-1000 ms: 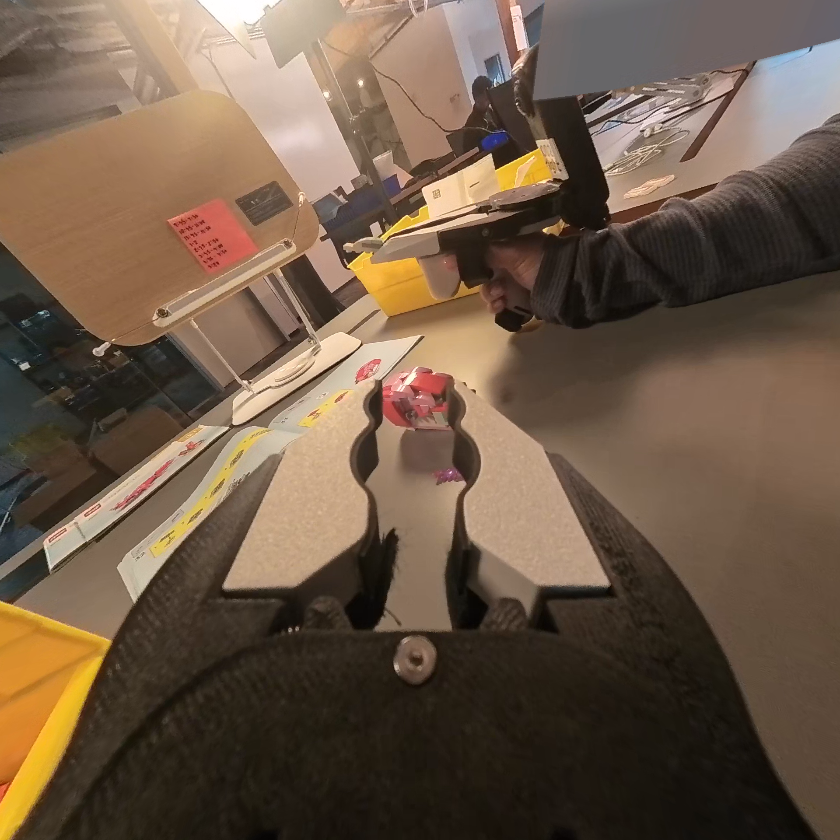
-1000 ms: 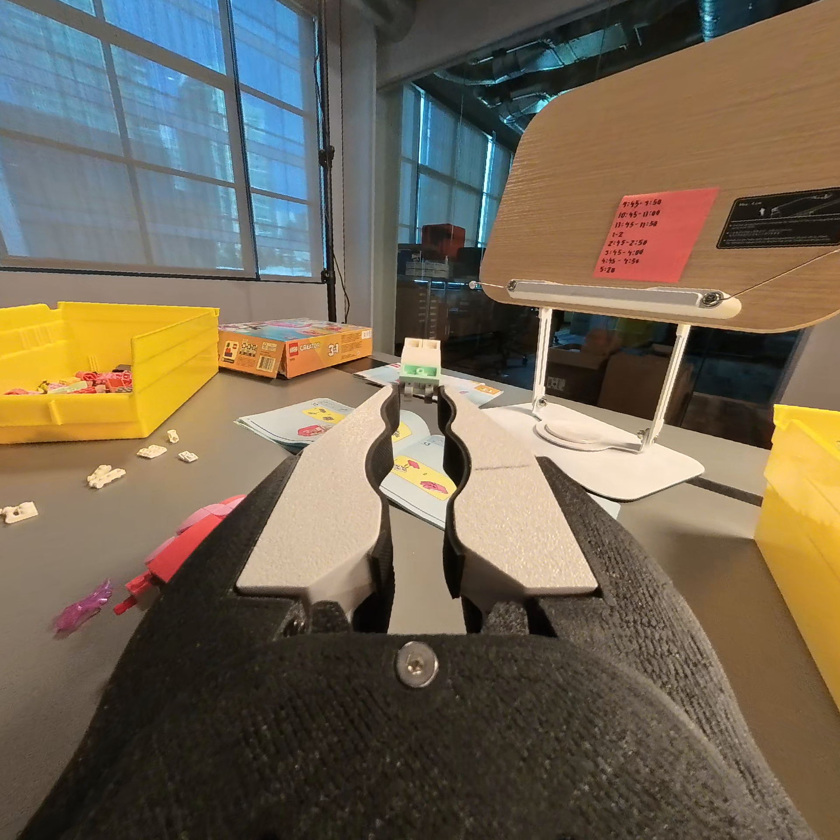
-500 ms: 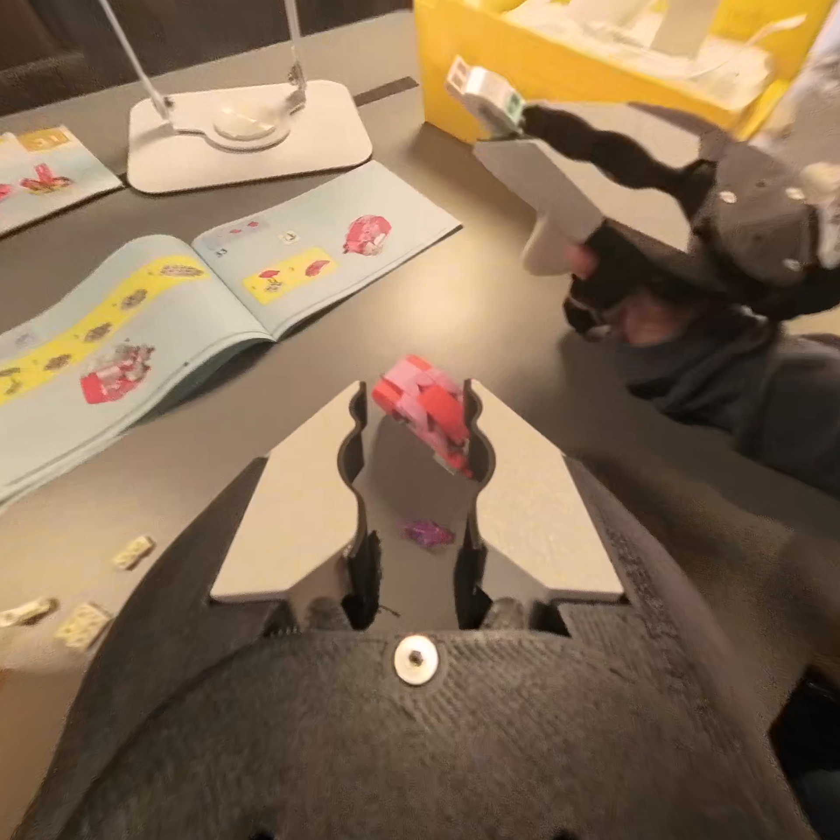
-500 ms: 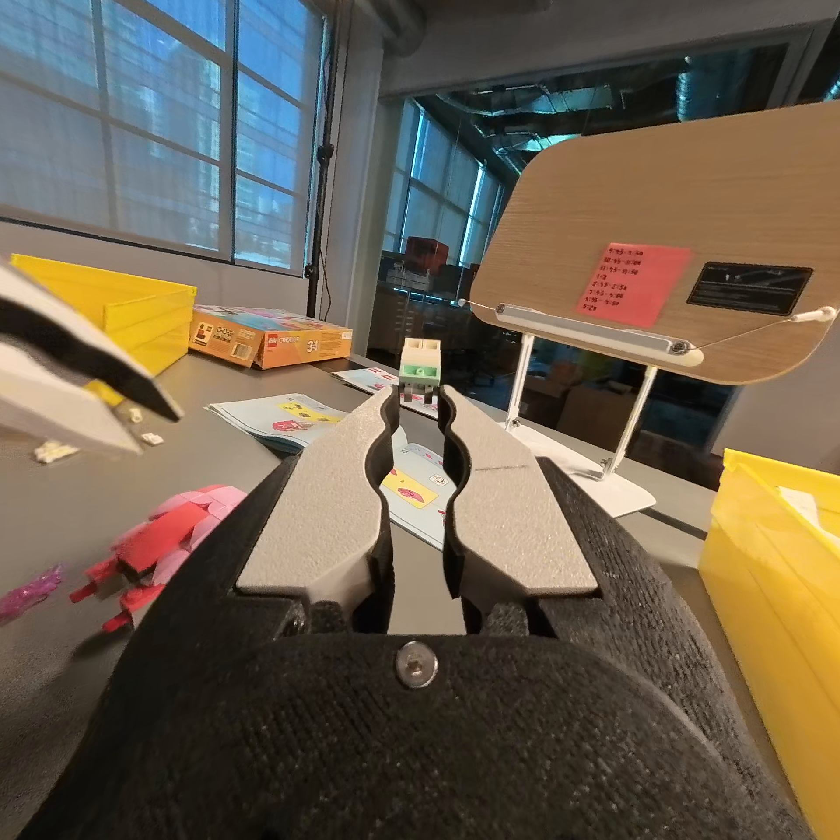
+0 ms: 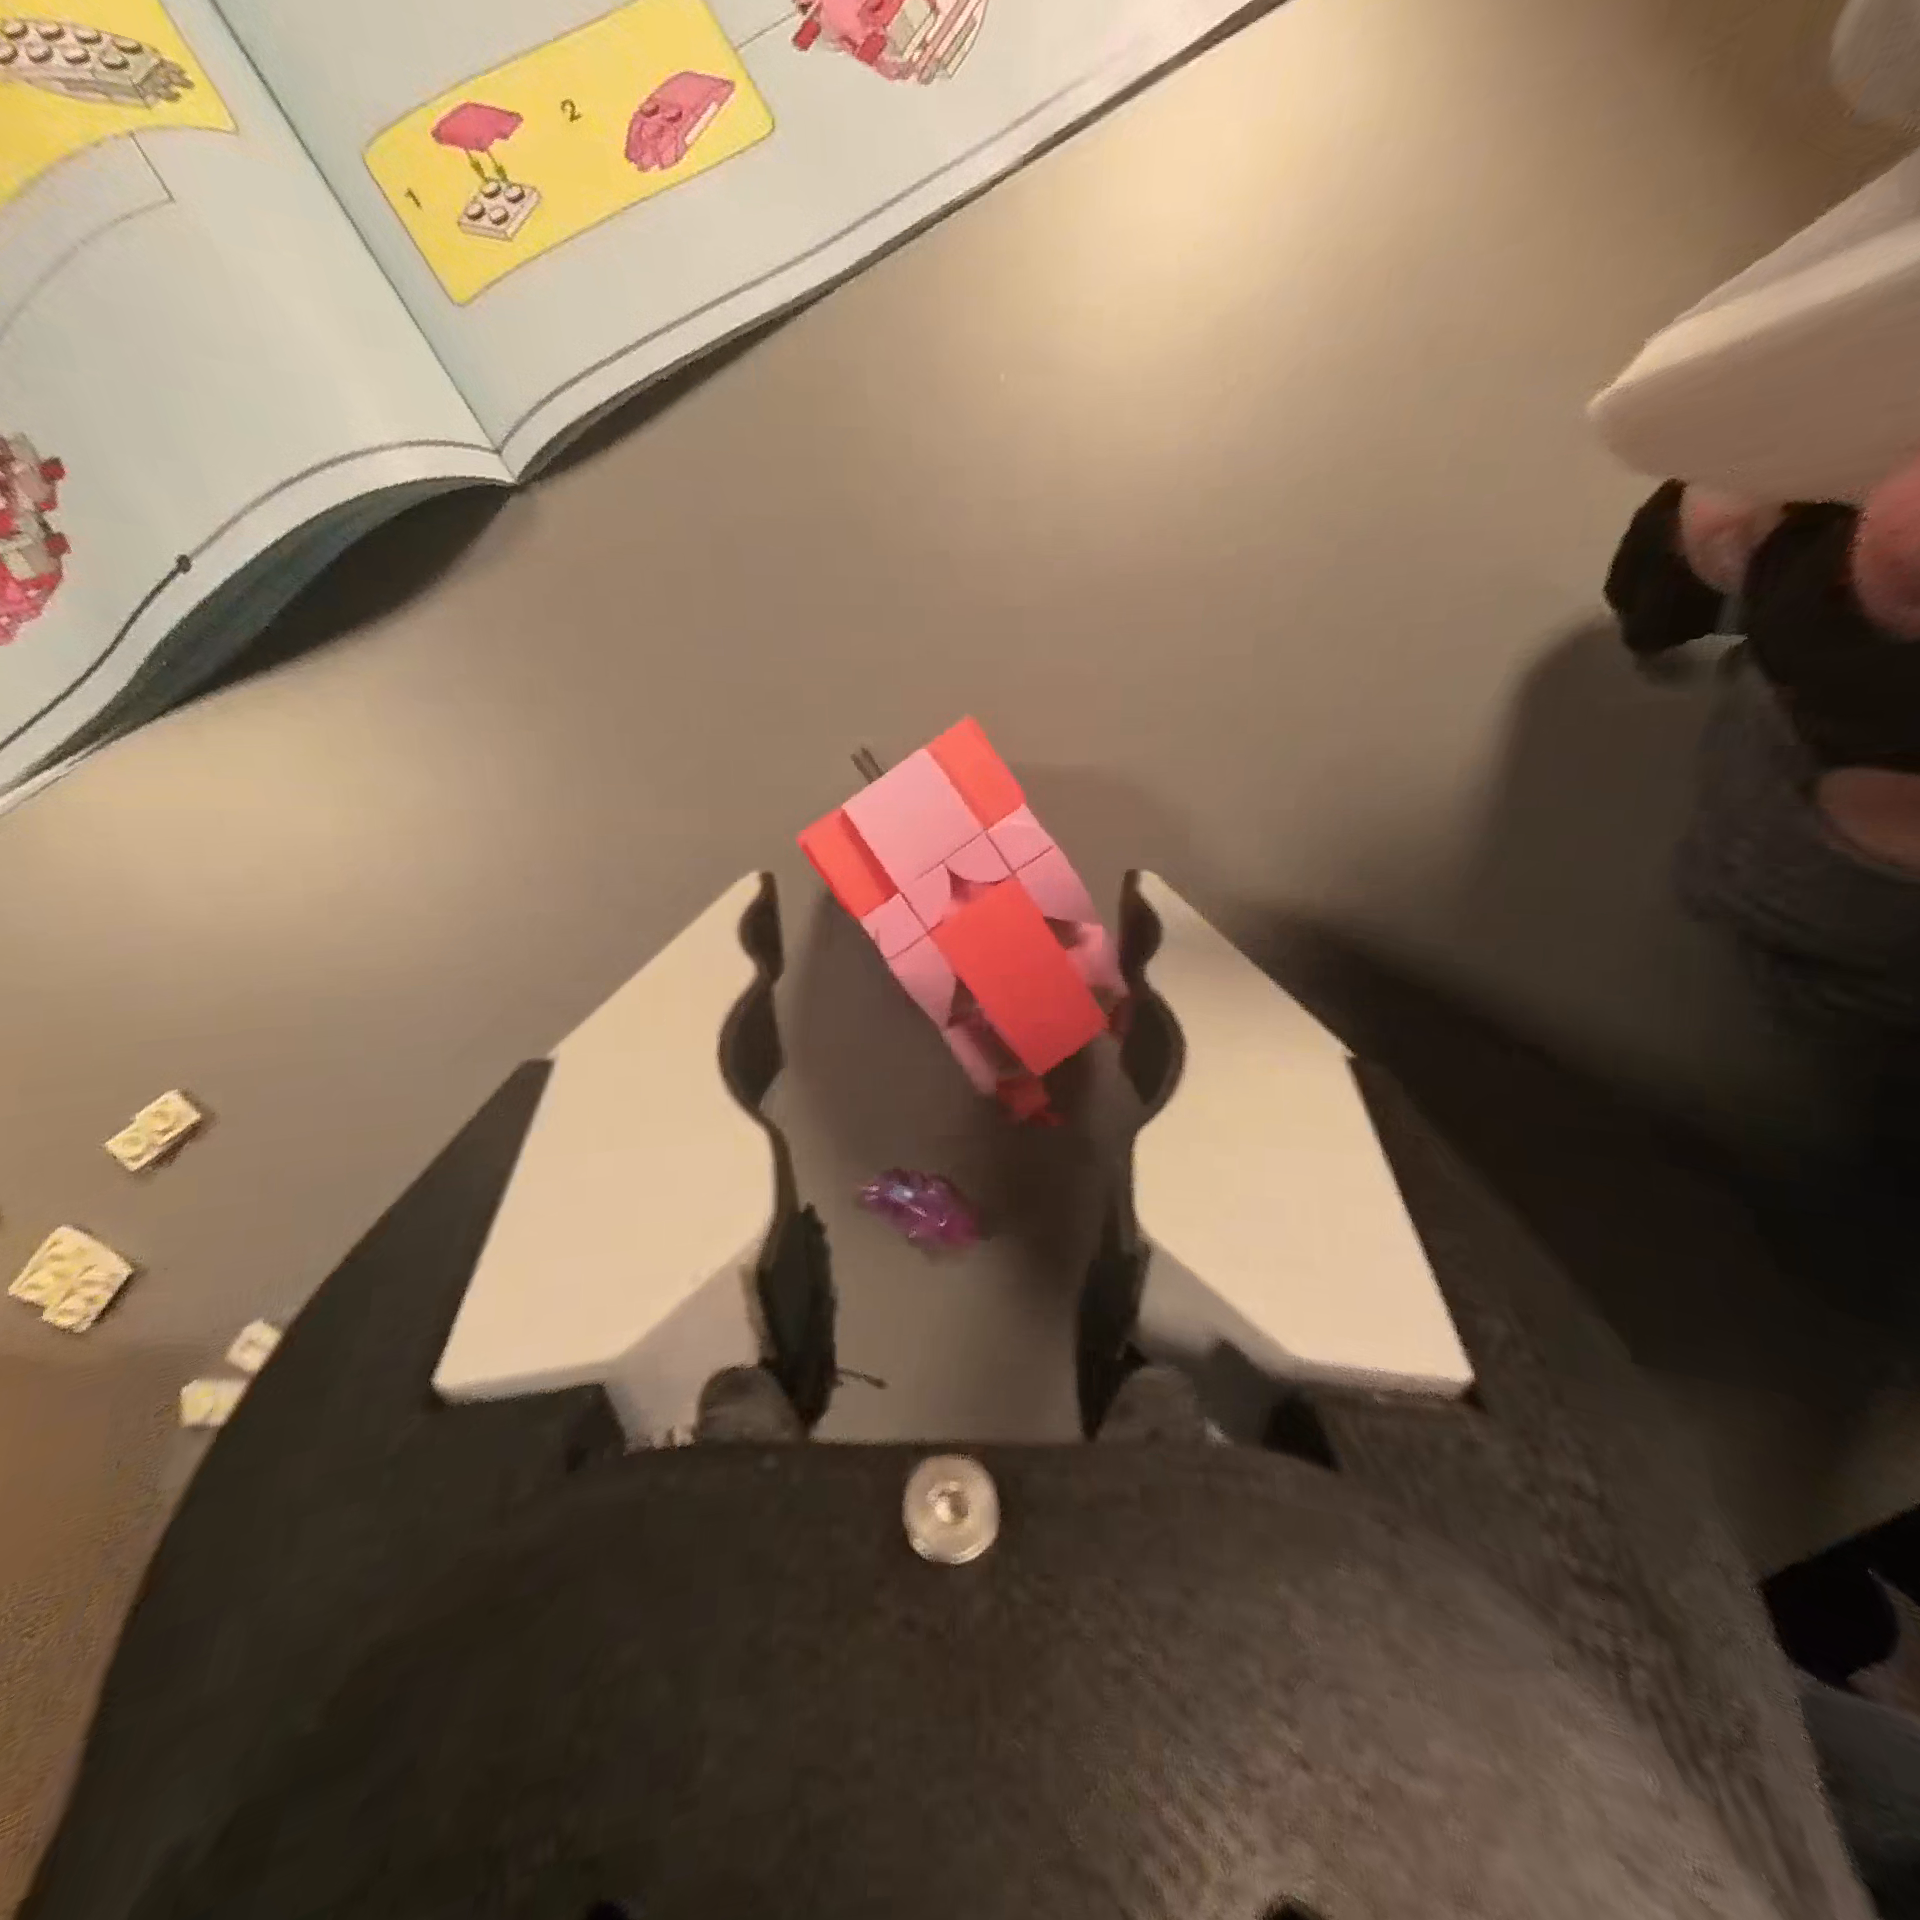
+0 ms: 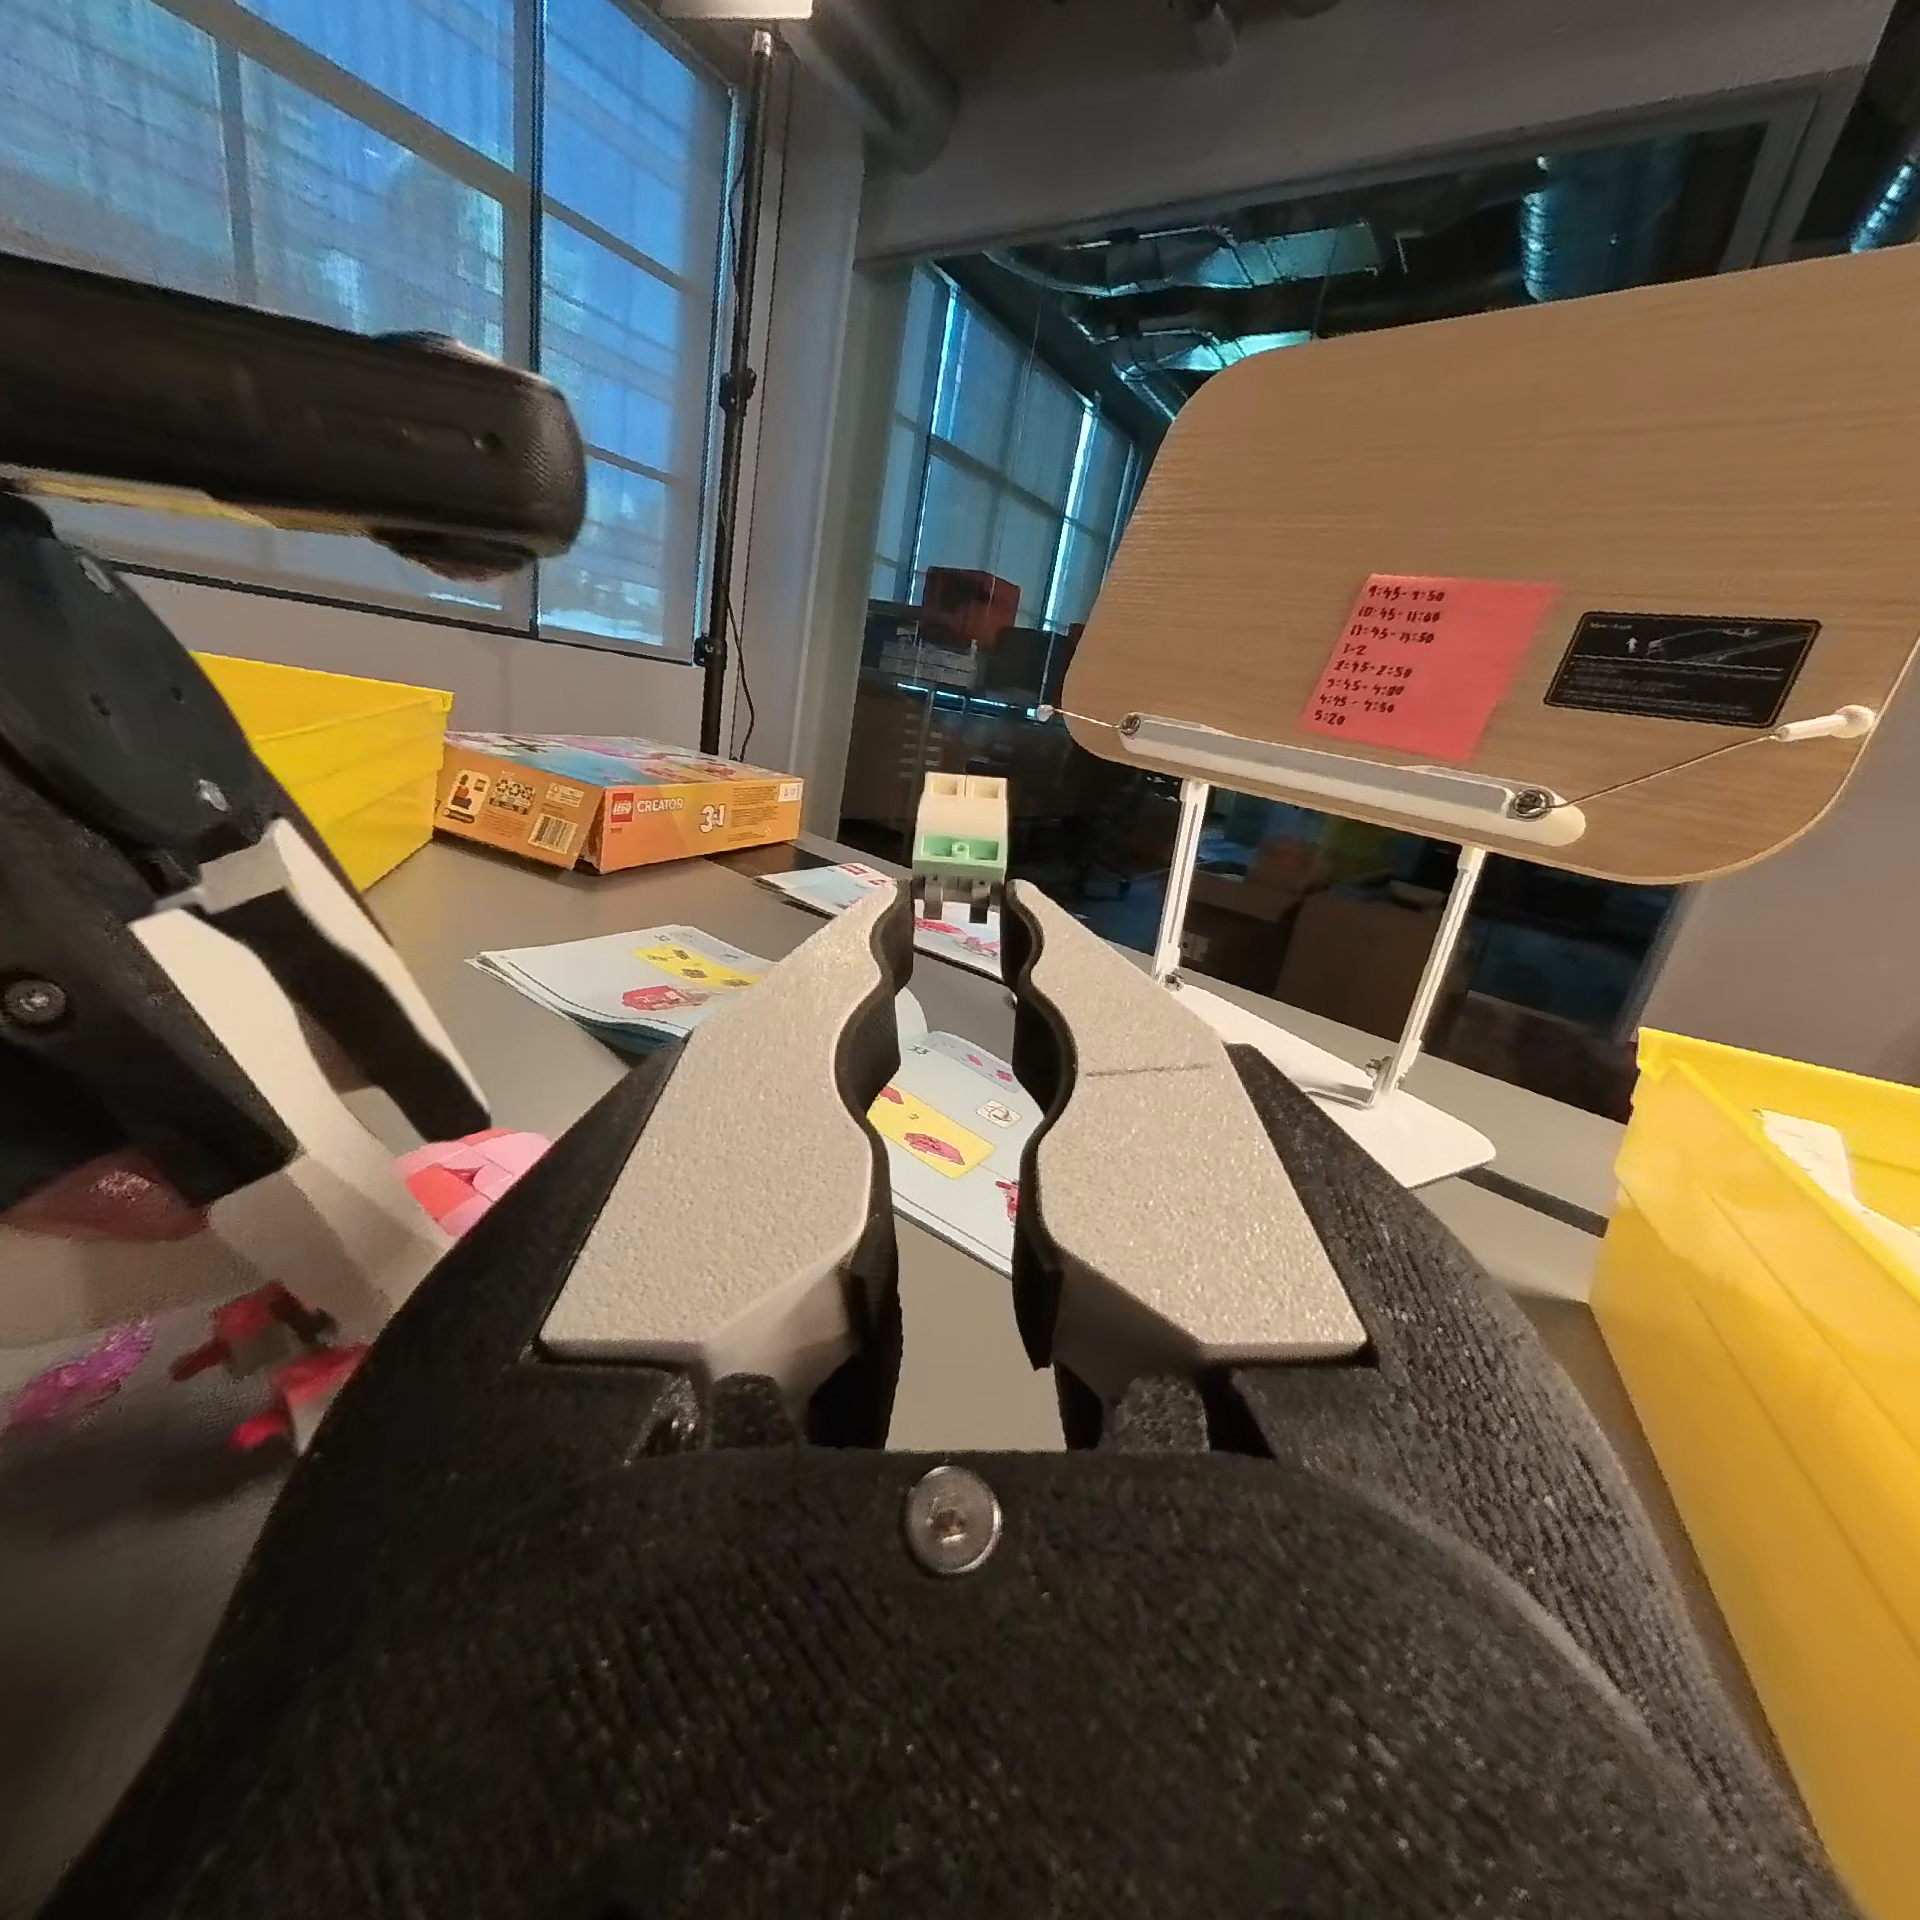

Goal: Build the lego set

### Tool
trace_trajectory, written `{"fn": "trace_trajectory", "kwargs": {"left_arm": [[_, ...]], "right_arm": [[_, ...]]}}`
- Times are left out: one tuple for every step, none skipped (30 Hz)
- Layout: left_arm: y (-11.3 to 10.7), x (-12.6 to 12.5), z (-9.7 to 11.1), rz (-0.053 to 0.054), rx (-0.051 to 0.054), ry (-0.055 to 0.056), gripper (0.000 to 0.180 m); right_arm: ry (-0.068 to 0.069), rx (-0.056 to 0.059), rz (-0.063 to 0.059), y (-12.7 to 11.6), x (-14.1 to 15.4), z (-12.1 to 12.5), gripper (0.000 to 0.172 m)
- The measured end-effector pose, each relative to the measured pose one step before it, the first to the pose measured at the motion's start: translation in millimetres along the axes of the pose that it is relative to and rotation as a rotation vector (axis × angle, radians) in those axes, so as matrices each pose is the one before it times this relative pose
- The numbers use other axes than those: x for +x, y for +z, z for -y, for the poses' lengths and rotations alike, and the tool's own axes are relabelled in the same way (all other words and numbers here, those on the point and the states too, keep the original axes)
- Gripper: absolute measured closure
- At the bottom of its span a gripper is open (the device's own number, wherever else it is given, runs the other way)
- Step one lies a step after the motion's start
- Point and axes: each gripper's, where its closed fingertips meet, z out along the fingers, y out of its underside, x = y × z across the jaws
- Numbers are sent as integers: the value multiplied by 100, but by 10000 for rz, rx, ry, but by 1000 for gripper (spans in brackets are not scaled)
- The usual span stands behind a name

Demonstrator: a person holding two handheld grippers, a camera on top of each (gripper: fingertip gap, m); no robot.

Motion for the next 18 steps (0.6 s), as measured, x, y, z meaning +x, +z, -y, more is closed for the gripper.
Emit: {"fn": "trace_trajectory", "kwargs": {"left_arm": [[-109, 113, -6, -193, 115, 0, 128], [-157, -61, 11, -107, 162, 22, 137], [-190, -150, -19, -101, 187, 39, 144], [-203, -179, 17, -178, 256, 4, 144], [-306, -48, 161, -359, 405, -109, 145], [-521, 31, 482, -517, 684, -163, 145], [-786, 153, 843, -706, 952, -327, 145], [-1040, 196, 1101, -857, 1072, -598, 145], [-1205, 434, 1300, -1047, 1108, -625, 146], [-1256, 794, 1414, -1263, 1046, -576, 146], [-1219, 1014, 1391, -1329, 917, -732, 146], [-1130, 1307, 1387, -1433, 854, -798, 146], [-1044, 1685, 1290, -1582, 772, -805, 146], [-887, 1769, 1107, -1564, 669, -843, 146], [-750, 1617, 942, -1410, 603, -824, 146], [-597, 1280, 721, -1129, 515, -754, 146], [-461, 852, 426, -777, 375, -584, 146], [-368, 556, 190, -534, 241, -439, 145]], "right_arm": [[-25, 1, -3, -3, -8, 7, 157], [-25, 6, -15, -16, 15, 29, 157], [-14, 11, 7, -10, -4, 31, 158], [-8, 6, -5, -12, 19, 22, 157], [-20, 12, -34, -19, 59, 36, 157], [-26, 21, -39, -24, 80, 39, 157], [-14, 16, -30, -23, 70, 39, 157], [1, 16, -27, -23, 56, 39, 157], [0, 13, -6, -10, 12, 23, 157], [-10, -1, -1, 6, -13, 1, 157], [-17, -16, 32, 20, -71, -35, 157], [-2, -45, 117, 64, -206, -62, 157], [26, -91, 268, 90, -424, -92, 157], [82, -233, 499, 170, -746, -227, 157], [148, -538, 623, 311, -893, -629, 158], [257, -1011, 548, 447, -731, -1301, 157], [317, -1274, 753, 477, -982, -1643, 158], [228, -1161, 896, 409, -1226, -1465, 157]]}}
